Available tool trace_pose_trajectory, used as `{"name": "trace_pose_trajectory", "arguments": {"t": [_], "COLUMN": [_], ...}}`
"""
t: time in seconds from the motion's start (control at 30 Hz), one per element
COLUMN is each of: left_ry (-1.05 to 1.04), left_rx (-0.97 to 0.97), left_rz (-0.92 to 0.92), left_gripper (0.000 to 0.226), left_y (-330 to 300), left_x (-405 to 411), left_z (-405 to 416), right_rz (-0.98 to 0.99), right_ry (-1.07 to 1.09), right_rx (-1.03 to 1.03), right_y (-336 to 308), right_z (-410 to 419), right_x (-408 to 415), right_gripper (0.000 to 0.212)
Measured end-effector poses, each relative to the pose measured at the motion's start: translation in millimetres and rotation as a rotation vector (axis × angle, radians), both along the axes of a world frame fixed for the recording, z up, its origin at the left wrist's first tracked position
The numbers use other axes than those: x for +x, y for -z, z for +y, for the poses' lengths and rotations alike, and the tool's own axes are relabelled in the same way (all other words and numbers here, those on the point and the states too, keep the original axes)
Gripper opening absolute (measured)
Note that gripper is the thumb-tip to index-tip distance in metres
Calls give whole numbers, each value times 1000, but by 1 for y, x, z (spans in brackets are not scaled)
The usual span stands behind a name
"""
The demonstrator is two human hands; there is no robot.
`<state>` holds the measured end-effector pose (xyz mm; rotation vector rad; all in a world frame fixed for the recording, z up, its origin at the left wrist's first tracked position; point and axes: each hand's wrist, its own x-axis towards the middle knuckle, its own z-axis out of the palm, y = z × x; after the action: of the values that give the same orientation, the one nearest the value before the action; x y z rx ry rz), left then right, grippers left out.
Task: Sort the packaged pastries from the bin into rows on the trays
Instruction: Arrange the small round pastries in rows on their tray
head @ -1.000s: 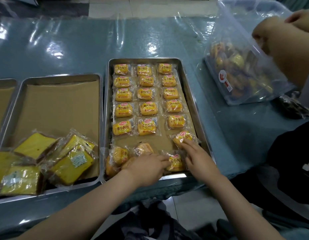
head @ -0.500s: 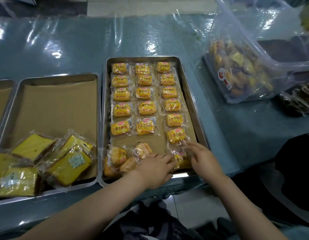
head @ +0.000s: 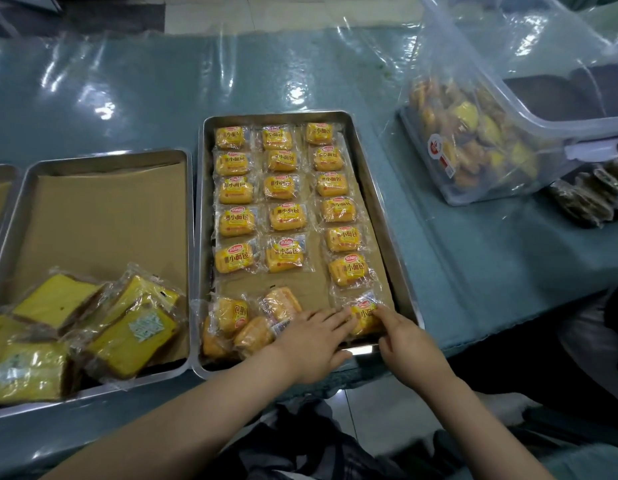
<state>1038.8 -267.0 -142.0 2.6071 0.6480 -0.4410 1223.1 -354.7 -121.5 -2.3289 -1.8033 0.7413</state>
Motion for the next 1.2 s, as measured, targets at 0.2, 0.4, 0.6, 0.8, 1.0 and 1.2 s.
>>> {"name": "trace_pose_trajectory", "arguments": {"t": [0.2,0.4,0.6,0.8,1.0,1.2], "left_ry": [-51,-134,-374,-476,-529,-549], "left_rx": [-91,5,110,66,27,45], "left_rz": [6,-103,-68,21,-43,-129], "left_gripper": [65,55,48,40,53,38], "left_y": [-4,-18,-30,-33,-39,-45], "left_x": [1,-21,-66,-88,-91,-91], "left_z": [0,18,44,54,56,56], "right_rz": [-67,27,239,237,273,421], "right_ry": [-2,-3,-125,-186,-156,6], "right_rx": [30,161,72,66,11,-66], "right_y": [5,-4,3,9,16,6], "right_z": [6,19,37,51,60,76], "right_x": [-5,-21,-61,-100,-105,-88], "right_gripper": [33,44,46,53,60,38]}}
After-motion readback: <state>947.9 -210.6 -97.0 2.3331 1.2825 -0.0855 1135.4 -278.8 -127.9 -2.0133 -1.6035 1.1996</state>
